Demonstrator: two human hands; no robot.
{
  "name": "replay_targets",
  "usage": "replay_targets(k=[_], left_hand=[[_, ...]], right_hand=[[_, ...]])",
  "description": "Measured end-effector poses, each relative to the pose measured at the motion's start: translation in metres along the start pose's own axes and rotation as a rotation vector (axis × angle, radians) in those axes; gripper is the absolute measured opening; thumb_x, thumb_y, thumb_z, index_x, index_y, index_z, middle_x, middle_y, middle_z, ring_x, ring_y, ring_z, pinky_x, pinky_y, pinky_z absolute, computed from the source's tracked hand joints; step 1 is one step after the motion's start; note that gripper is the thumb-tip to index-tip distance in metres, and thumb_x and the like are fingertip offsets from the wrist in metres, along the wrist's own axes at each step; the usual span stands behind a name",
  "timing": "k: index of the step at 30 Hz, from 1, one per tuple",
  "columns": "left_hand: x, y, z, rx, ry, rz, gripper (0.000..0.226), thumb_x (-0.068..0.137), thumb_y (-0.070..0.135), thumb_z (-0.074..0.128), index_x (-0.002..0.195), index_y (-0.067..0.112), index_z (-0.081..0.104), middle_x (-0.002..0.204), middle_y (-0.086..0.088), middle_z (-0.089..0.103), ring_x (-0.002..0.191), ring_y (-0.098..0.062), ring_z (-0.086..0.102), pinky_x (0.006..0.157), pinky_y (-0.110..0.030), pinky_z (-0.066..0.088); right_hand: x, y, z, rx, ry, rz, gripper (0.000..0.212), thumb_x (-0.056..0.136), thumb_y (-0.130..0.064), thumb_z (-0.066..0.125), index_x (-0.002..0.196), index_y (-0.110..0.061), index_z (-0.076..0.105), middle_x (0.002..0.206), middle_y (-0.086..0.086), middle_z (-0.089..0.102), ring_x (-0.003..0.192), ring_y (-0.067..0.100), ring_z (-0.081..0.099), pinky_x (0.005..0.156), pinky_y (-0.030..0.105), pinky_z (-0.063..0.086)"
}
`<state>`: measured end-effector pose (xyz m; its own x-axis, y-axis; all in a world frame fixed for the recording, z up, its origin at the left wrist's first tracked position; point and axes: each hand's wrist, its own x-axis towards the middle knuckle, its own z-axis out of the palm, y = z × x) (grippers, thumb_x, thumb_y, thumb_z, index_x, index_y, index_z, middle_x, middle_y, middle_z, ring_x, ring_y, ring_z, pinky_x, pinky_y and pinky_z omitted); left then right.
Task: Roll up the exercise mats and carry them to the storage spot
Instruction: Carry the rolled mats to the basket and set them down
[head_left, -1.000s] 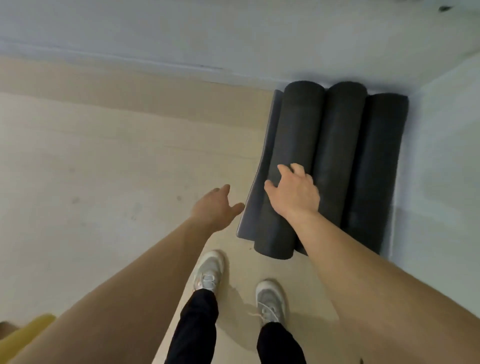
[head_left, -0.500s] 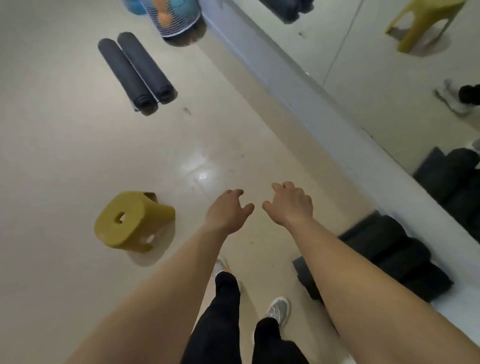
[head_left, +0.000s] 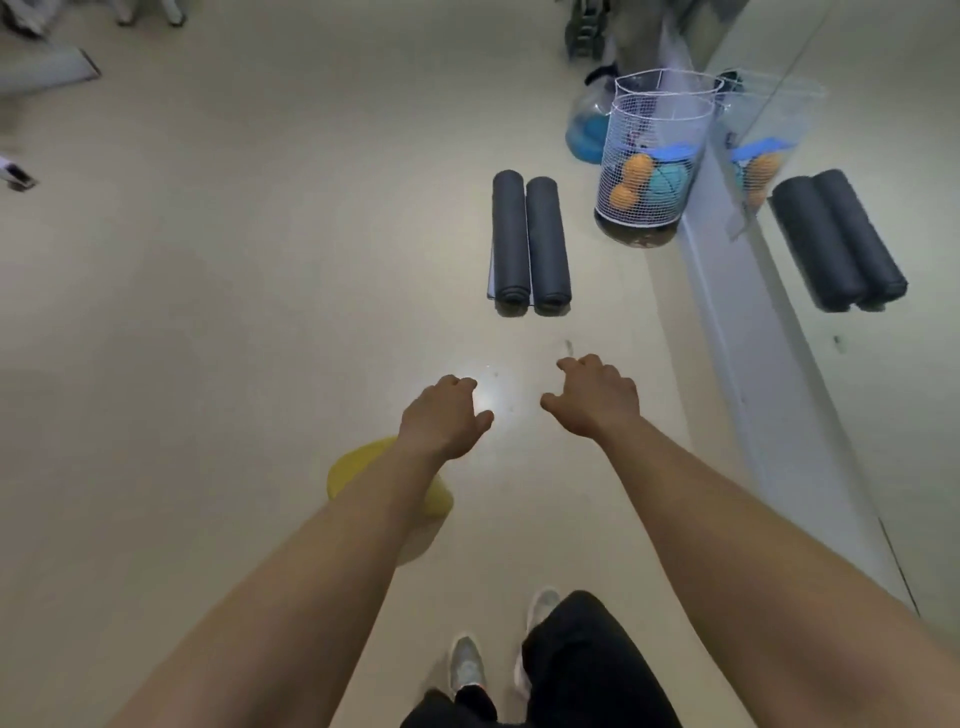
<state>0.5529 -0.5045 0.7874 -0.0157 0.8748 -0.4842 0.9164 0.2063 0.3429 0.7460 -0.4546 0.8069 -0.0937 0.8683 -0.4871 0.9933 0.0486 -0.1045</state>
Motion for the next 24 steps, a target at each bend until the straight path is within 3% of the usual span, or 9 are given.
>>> replay_targets(k=[5,9,15,19,24], left_hand=[[0.116,-0.023,-0.076,-0.011,0.011,-0.065,0.059,0.101,0.044,0.05,0.153,0.017,0.04,0.153,-0.005,0.042,0.133,-0.028,0.049,0.098,-0.041,0.046],[0.223,-0.028,-0.144,-0.044,0.04,-0.145,0.059,0.101,0.043,0.05,0.153,0.019,0.039,0.154,-0.004,0.041,0.13,-0.026,0.051,0.097,-0.039,0.046],[0.359,-0.022,-0.25,-0.099,0.052,-0.181,0.059,0.101,0.044,0.052,0.153,0.019,0.04,0.152,-0.002,0.042,0.129,-0.025,0.053,0.1,-0.041,0.048],[0.461,-0.038,-0.305,-0.026,0.025,-0.125,0.059,0.101,0.044,0.051,0.153,0.02,0.04,0.154,-0.001,0.041,0.133,-0.023,0.05,0.102,-0.04,0.047],[0.616,-0.06,-0.364,0.105,-0.05,-0.009,0.058,0.101,0.043,0.05,0.153,0.019,0.04,0.151,-0.003,0.043,0.131,-0.025,0.051,0.099,-0.04,0.048]], right_hand=[[0.131,-0.032,-0.061,-0.052,0.034,-0.057,0.06,0.095,-0.048,0.053,0.149,-0.022,0.044,0.145,0.009,0.048,0.127,0.032,0.051,0.098,0.043,0.041],[0.25,-0.05,-0.117,-0.051,0.04,-0.092,0.046,0.093,-0.045,0.054,0.131,-0.02,0.053,0.131,0.008,0.053,0.116,0.032,0.055,0.091,0.042,0.041],[0.405,-0.085,-0.212,-0.03,-0.02,-0.103,0.037,0.089,-0.039,0.054,0.119,-0.018,0.054,0.122,0.008,0.054,0.102,0.031,0.053,0.082,0.041,0.038],[0.502,-0.117,-0.246,0.081,-0.046,-0.039,0.041,0.091,-0.04,0.053,0.126,-0.019,0.053,0.126,0.008,0.053,0.111,0.033,0.054,0.084,0.041,0.035],[0.618,-0.142,-0.263,0.231,-0.083,0.122,0.052,0.092,-0.043,0.056,0.138,-0.022,0.05,0.135,0.008,0.051,0.12,0.032,0.054,0.096,0.043,0.04]])
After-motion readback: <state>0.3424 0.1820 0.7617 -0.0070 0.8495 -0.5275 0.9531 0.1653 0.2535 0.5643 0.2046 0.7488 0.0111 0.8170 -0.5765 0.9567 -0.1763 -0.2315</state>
